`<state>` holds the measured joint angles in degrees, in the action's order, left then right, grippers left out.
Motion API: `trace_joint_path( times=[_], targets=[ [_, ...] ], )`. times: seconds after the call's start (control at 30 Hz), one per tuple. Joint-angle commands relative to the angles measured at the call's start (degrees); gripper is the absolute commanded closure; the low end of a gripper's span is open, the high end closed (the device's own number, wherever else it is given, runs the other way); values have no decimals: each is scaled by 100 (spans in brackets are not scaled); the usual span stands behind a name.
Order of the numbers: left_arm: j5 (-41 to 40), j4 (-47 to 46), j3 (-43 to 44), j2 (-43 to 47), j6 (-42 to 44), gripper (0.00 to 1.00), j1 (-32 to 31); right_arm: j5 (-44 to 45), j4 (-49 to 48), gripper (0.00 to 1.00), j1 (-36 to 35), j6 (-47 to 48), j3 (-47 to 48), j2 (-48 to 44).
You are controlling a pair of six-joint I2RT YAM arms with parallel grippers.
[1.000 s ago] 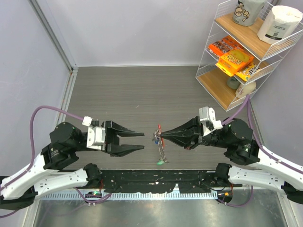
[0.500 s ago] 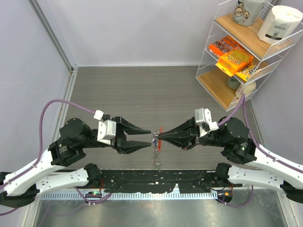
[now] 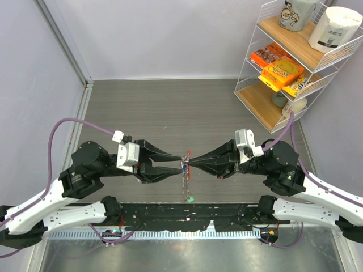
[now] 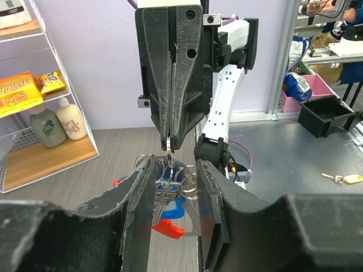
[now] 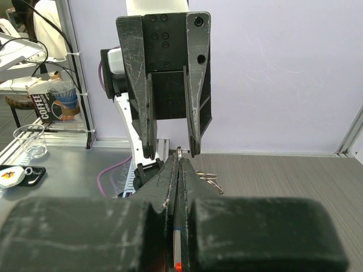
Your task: Put the keys on the keyring
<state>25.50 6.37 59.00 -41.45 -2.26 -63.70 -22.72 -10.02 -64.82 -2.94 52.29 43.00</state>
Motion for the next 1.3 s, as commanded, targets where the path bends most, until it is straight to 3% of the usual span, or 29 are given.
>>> trace_joint_path(
  times=[0.0, 0.4, 0.53, 0.67, 0.97, 1.03, 1.13, 1.27],
  targets=[
    [-71, -268, 111, -73, -64, 61, -11, -40, -597, 94, -31, 109, 325, -3],
    [-141, -189, 164, -144, -64, 75, -11, -119, -721, 94, -31, 118, 413, 120],
    [-185, -189, 173, -144, -64, 83, -11, -136, -729, 95, -31, 118, 405, 138],
    [-194, -110, 208, -188, -46, 100, -11, -136, -738, 94, -31, 127, 370, 121],
    [-528, 180, 410, -284, -29, 100, -19, -189, -116, 95, -40, 398, 466, 68],
    [-511, 381, 506, -320, 6, 100, -11, -119, 218, 87, -40, 487, 527, -11],
    [-581, 768, 638, -355, 103, 100, -11, -14, 850, 68, -40, 654, 641, -143],
    [-581, 1549, 972, -504, 200, 100, -11, 144, 2009, 54, -40, 1040, 1010, -240]
  ],
)
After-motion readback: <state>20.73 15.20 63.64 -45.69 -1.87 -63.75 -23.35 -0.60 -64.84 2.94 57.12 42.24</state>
